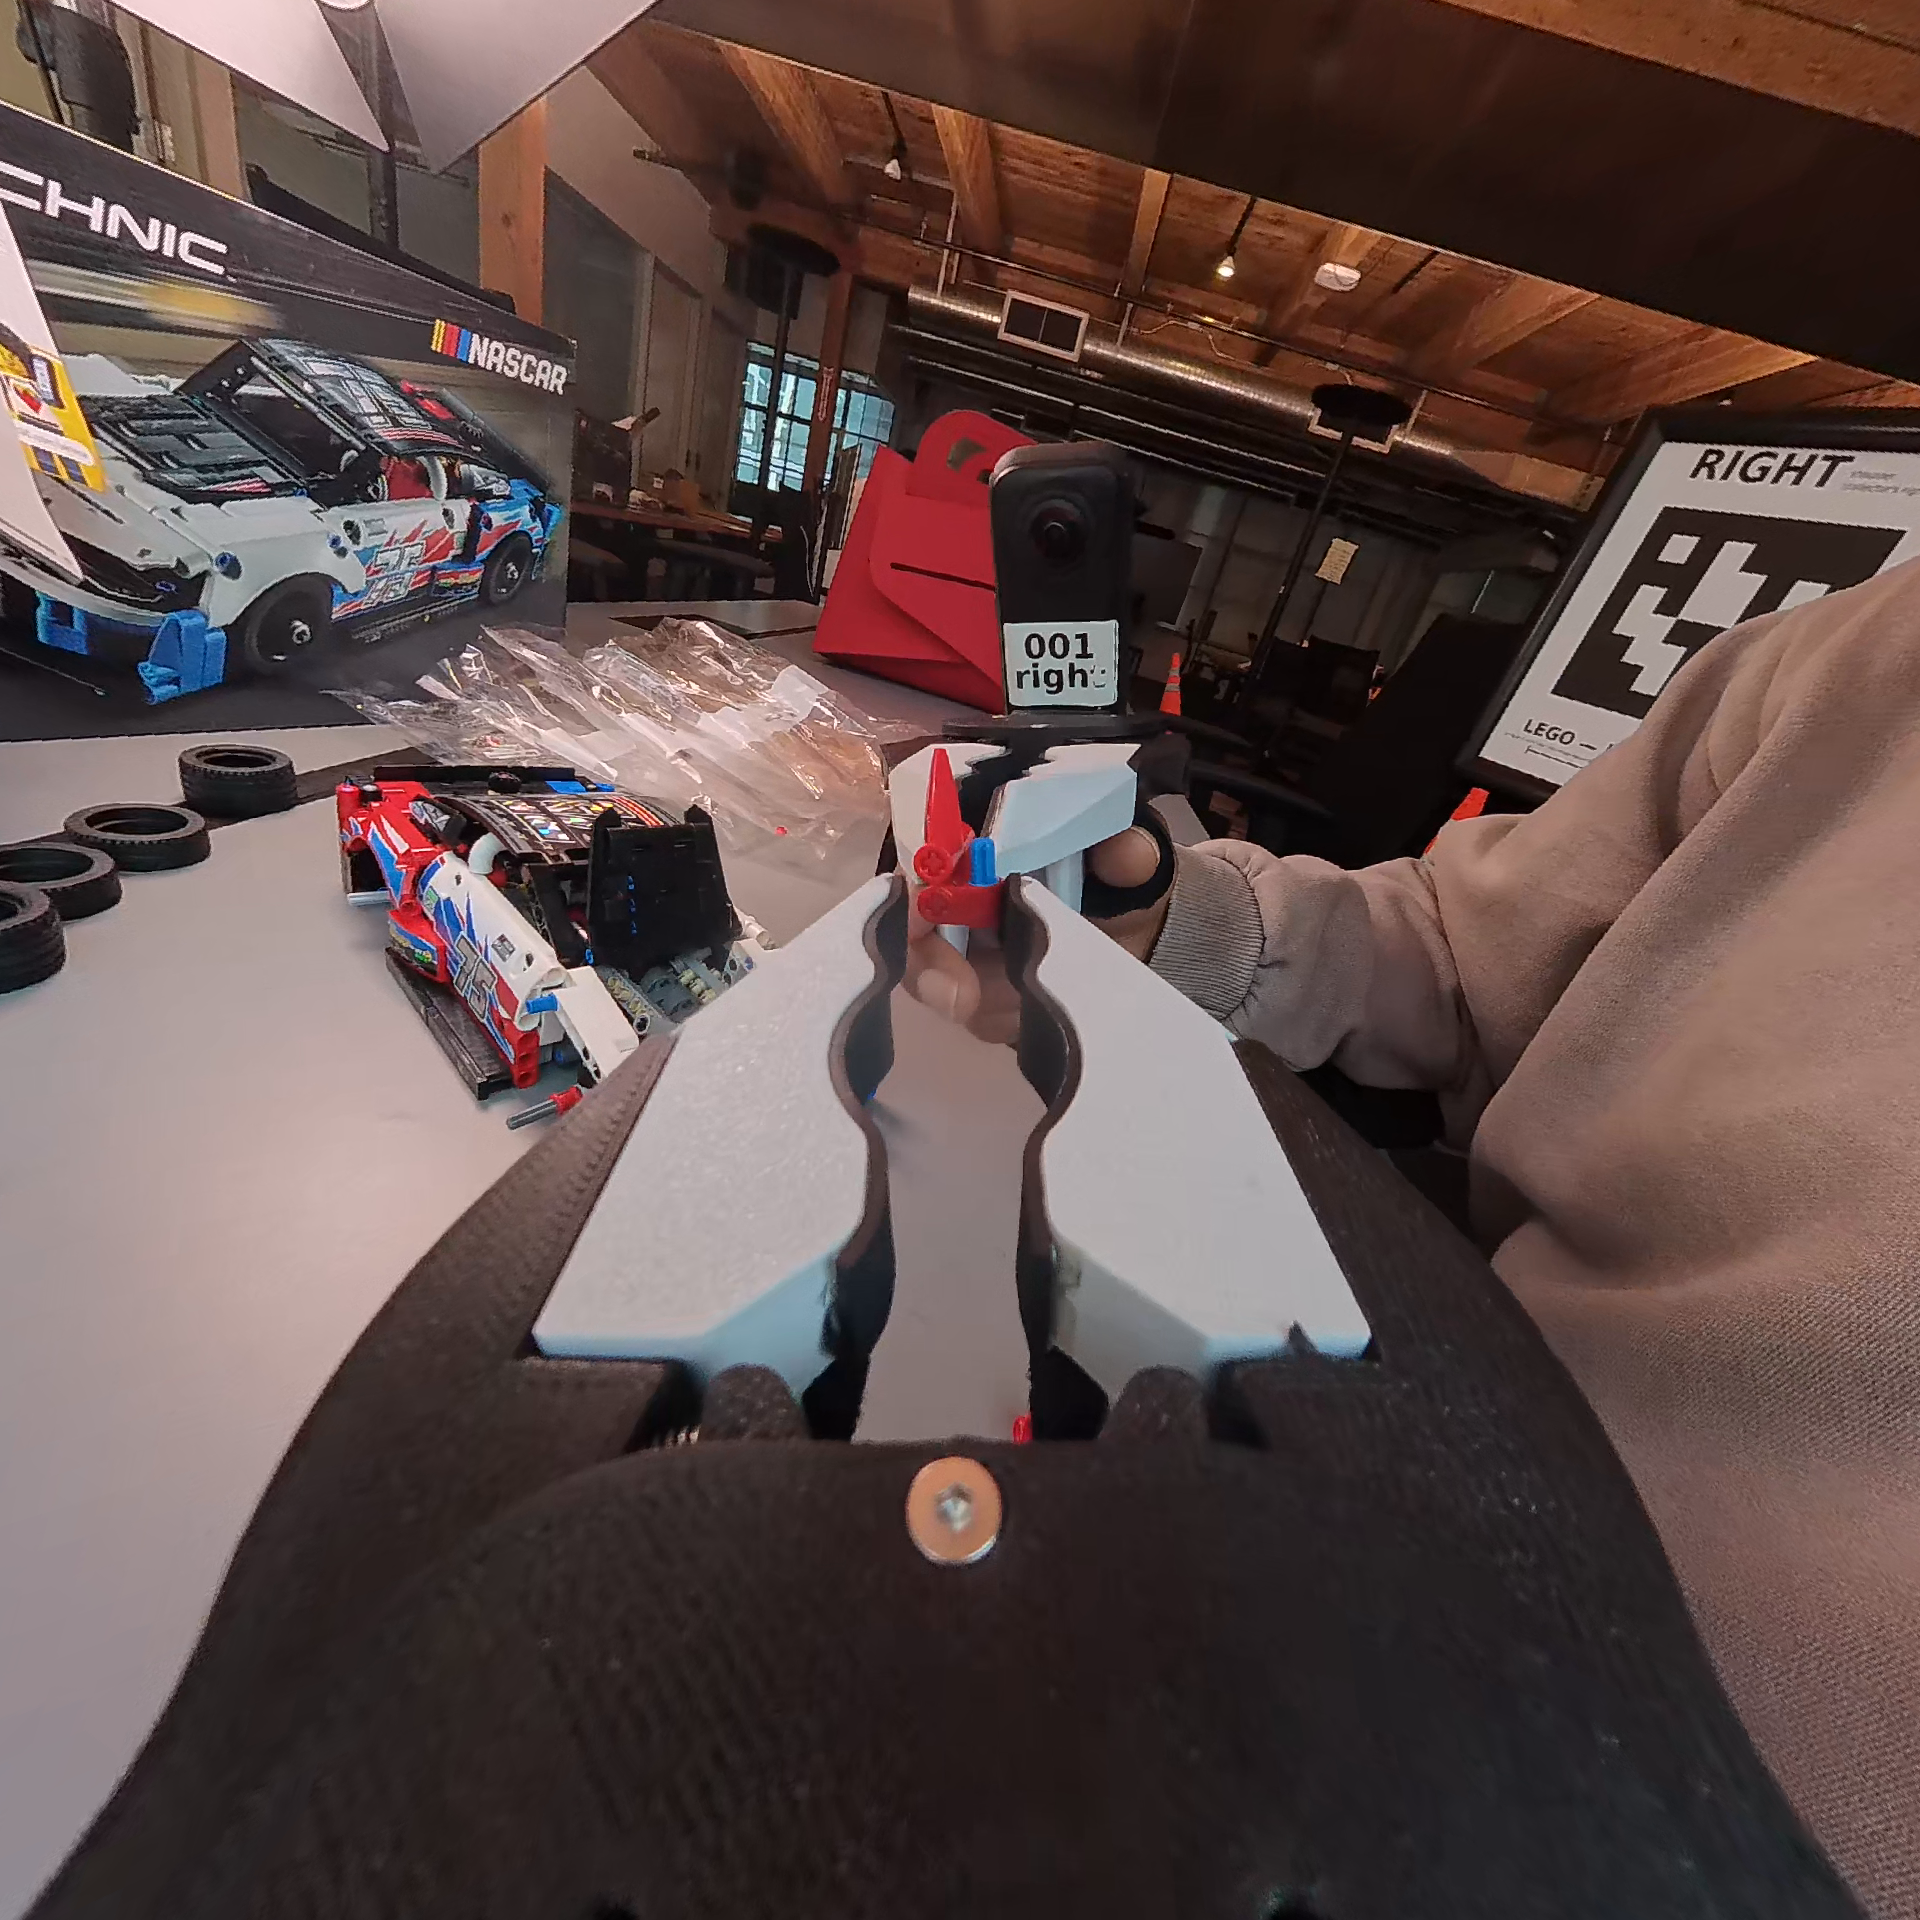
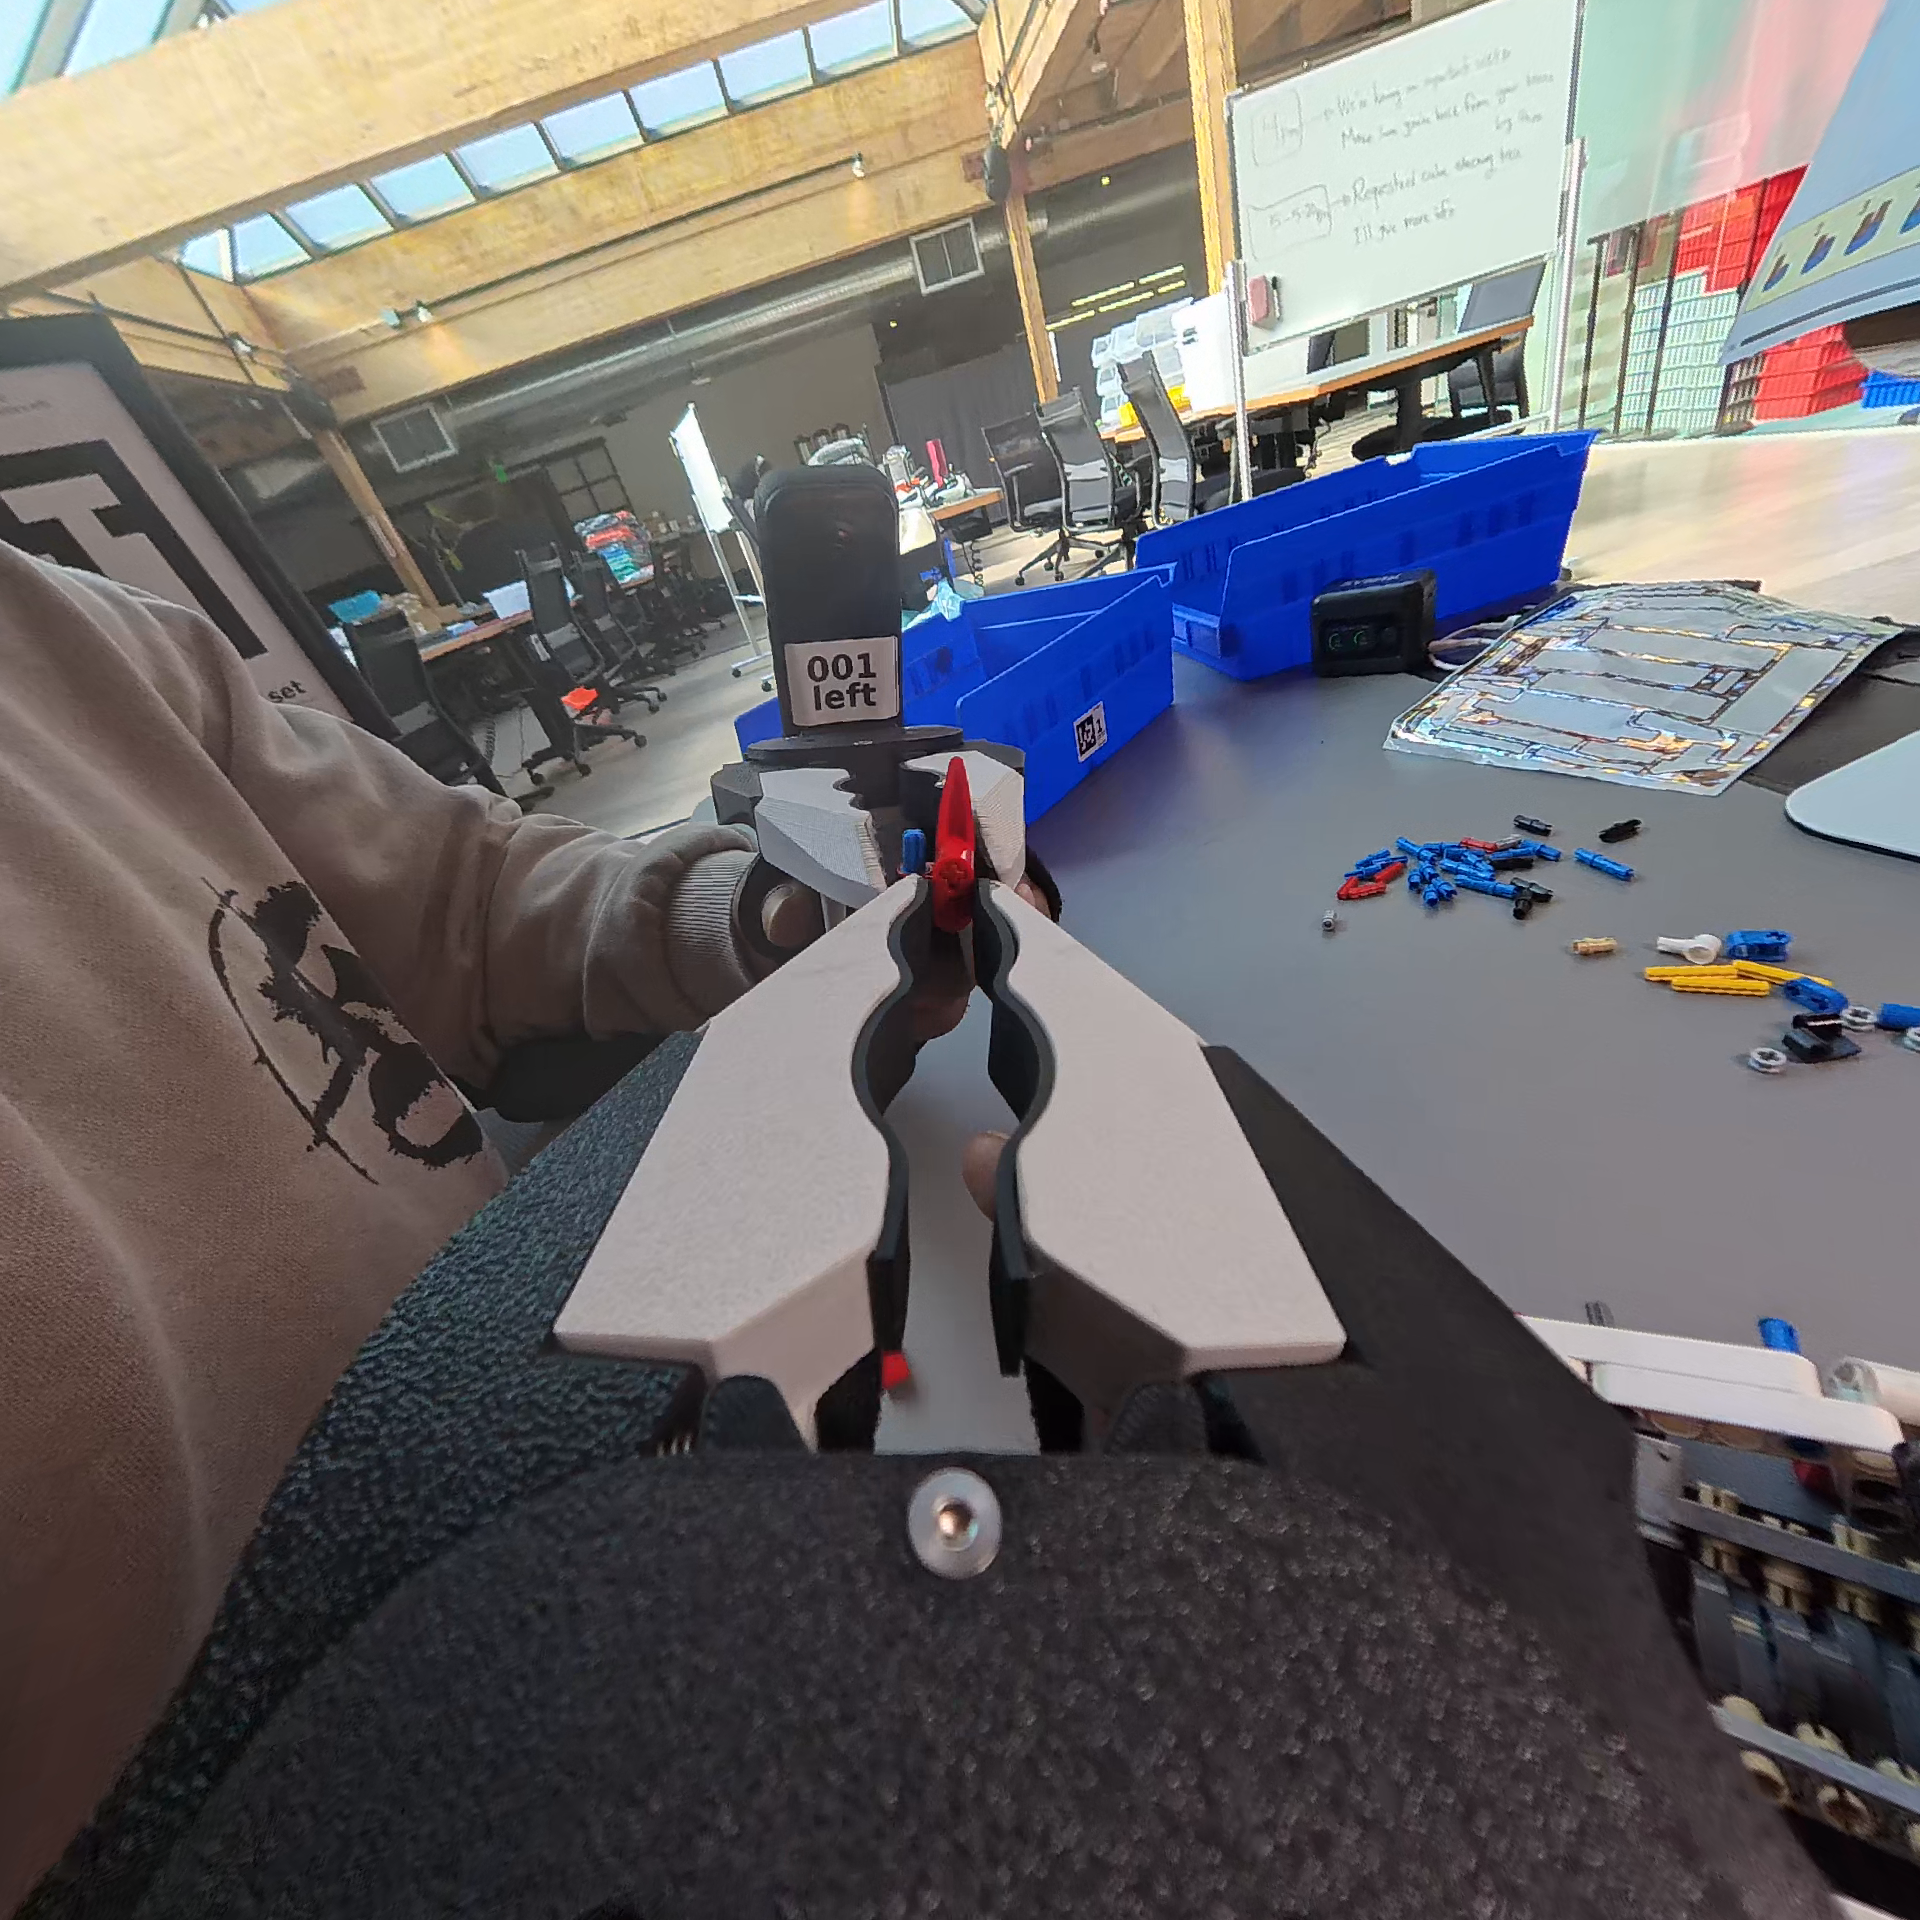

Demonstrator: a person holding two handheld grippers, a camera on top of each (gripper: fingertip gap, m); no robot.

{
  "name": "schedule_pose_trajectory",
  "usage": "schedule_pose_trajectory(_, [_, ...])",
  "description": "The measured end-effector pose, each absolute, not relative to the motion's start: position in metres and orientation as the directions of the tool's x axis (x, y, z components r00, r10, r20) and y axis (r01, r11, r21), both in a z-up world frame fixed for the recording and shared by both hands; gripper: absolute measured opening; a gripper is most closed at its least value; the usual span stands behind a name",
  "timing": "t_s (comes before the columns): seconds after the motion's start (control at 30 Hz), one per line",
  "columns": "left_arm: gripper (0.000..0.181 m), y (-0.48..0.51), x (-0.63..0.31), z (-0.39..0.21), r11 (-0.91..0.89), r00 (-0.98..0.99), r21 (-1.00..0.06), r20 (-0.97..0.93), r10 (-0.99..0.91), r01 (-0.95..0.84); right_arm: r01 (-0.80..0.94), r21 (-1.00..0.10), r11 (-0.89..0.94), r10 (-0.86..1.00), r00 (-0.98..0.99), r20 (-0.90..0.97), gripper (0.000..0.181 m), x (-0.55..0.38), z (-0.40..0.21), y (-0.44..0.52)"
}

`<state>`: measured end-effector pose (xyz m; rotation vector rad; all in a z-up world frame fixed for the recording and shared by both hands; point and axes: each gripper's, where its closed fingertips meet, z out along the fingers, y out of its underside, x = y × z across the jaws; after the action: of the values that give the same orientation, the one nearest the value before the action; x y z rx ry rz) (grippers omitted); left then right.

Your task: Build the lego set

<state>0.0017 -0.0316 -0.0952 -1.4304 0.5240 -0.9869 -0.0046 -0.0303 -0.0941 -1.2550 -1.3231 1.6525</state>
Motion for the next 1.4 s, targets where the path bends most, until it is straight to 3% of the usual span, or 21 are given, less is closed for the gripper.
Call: schedule_pose_trajectory(1.4, [0.013,-0.0351,-0.0023,-0.0951,-0.157,0.517,-0.954,0.273,-0.811,0.257,0.070,-0.903,-0.424,0.823,-0.386,-0.416,0.003,-0.0070,-0.1026,-0.0342])
